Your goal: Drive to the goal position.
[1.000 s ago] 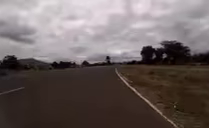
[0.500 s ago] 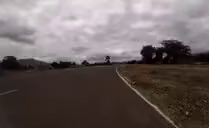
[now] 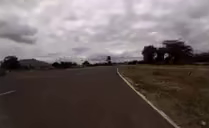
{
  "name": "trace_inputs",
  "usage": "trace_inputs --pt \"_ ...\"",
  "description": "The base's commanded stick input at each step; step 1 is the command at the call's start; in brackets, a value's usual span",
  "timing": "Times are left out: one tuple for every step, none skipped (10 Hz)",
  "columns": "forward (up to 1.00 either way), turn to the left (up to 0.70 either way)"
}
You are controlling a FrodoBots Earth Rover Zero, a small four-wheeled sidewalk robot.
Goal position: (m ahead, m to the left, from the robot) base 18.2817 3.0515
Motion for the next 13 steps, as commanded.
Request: trace_inputs --pt "0.5 0.0" --pt "0.5 -0.13" --pt "0.5 -0.37" --pt "0.5 -0.5" --pt "0.5 -0.5" --pt "0.5 -0.42" --pt "0.5 -0.18" --pt "0.5 0.0" --pt "0.5 0.0" --pt "0.5 0.0" --pt "0.5 0.0" --pt "0.5 0.0" --pt "0.5 0.0"
